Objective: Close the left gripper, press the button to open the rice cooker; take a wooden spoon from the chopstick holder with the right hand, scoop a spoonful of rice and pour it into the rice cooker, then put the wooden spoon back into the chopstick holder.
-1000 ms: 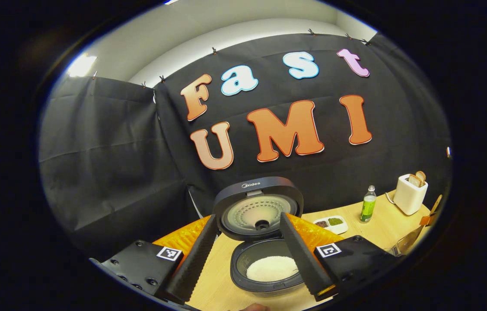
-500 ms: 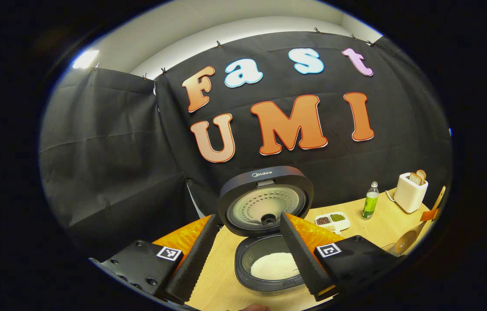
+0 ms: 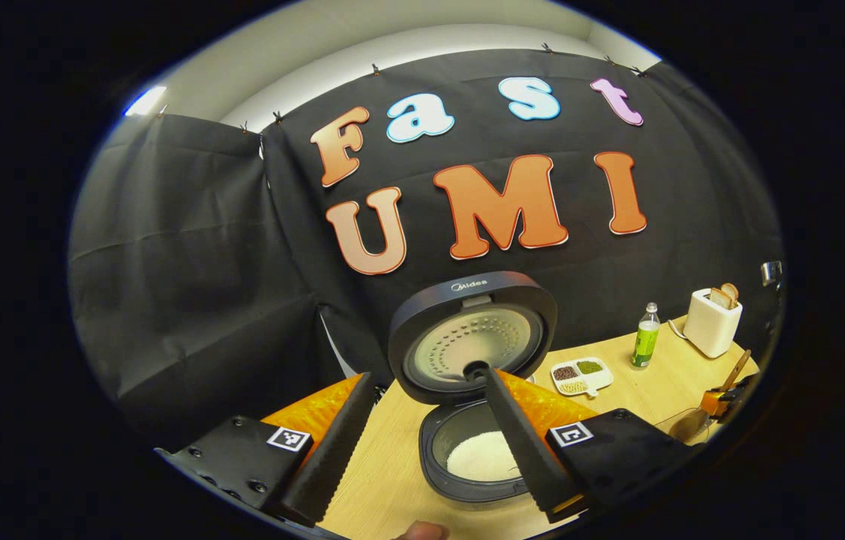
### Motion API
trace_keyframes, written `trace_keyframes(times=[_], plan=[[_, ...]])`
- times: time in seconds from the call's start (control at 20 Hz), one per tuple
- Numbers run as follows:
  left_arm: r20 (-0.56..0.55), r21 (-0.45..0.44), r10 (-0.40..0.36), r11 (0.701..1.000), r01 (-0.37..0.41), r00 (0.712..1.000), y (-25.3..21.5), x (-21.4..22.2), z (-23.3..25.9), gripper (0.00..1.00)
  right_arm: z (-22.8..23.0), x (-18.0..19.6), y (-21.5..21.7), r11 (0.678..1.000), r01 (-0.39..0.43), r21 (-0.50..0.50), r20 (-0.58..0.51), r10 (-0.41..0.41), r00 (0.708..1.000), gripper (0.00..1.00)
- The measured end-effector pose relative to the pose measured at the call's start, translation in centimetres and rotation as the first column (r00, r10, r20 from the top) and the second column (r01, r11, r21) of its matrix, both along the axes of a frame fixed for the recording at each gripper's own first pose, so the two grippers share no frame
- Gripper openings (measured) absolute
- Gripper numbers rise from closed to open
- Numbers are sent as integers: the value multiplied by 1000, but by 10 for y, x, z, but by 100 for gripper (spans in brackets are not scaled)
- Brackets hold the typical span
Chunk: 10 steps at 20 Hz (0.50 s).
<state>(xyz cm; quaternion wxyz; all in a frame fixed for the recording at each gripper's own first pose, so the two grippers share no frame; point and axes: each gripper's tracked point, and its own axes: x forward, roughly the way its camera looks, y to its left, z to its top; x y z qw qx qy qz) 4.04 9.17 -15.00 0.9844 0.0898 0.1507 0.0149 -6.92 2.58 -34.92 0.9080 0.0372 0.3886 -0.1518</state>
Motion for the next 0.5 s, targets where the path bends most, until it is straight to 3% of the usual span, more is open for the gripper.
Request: trace_keyframes(times=[0.15,0.2,0.25,0.3,0.35,0.5], plan=[[-13,16,-5,1000,5,1000,9,3,-6,93,-17,-5,-1,997,50,-56,0,-50,999,11],[-17,20,-11,1000,11,1000,11,4,-7,100,-23,-7,0,996,64,-66,-2,-64,998,10],[-18,24,-15,1000,16,1000,12,6,-6,93,-27,-6,2,995,67,-76,7,-67,998,11],[-19,28,-21,999,22,1000,13,8,-7,93,-29,-6,3,993,68,-93,15,-67,998,9],[-20,33,-26,999,27,999,13,10,-7,100,-30,-6,4,991,65,-113,24,-63,998,9],[-28,40,-40,998,41,999,12,13,-12,93,-39,-6,14,989,30,-148,39,-24,999,8]])
